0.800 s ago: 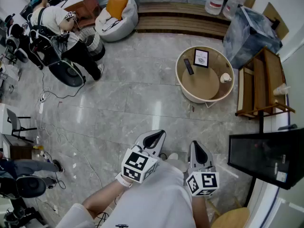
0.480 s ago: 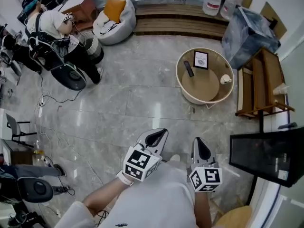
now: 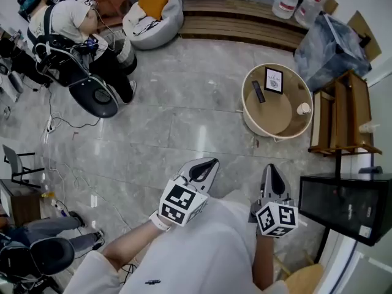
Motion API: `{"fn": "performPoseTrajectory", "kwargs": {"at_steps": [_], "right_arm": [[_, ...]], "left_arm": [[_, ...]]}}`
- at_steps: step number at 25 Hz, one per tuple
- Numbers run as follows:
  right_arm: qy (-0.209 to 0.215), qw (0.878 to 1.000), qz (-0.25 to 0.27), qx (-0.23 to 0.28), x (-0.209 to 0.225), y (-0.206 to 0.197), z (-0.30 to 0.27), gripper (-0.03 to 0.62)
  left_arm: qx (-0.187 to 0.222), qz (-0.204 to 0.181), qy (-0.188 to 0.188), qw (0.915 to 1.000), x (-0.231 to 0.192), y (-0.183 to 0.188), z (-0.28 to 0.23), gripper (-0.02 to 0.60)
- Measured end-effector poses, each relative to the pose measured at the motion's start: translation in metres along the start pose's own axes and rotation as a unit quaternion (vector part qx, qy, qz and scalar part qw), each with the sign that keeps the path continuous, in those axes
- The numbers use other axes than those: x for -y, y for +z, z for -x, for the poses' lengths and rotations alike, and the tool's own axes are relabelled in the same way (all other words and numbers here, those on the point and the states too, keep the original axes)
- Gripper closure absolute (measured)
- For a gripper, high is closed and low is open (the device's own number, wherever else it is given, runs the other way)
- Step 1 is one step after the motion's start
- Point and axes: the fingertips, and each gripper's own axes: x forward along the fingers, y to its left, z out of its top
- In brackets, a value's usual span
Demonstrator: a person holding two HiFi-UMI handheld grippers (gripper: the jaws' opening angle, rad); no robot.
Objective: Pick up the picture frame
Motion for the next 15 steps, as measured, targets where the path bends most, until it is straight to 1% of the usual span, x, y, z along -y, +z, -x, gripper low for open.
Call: {"fn": "performPoseTrajectory", "kwargs": {"at_steps": [3, 6, 8, 10, 12, 15], "right_arm": [[-0.01, 1.0, -0.013, -0.008, -0.017, -0.004, -0.019, 0.588], [-0.035, 0.999, -0.012, 0.004, -0.012, 0.003, -0.034, 0.588], [-0.042, 0.999, -0.014, 0.006, -0.006, 0.006, -0.049, 0.588], [-0.041, 0.999, -0.024, 0.004, -0.003, 0.01, -0.065, 0.588], [-0.041, 0.999, -0.024, 0.003, 0.007, 0.018, -0.082, 0.588], [-0.045, 0.999, -0.006, 0.015, 0.047, 0.035, -0.124, 0.588]], "left_arm": [[-0.01, 0.015, 0.004, 0.9998, -0.033, -0.005, 0.002, 0.589], [-0.005, 0.016, -0.001, 0.9999, -0.05, 0.01, -0.011, 0.589], [-0.005, 0.014, -0.004, 0.9999, -0.062, 0.019, -0.026, 0.589], [-0.014, 0.011, -0.008, 0.9998, -0.074, 0.027, -0.044, 0.589], [-0.022, 0.008, -0.014, 0.9996, -0.079, 0.037, -0.067, 0.589], [-0.026, -0.001, -0.018, 0.9995, -0.084, 0.059, -0.125, 0.589]]}}
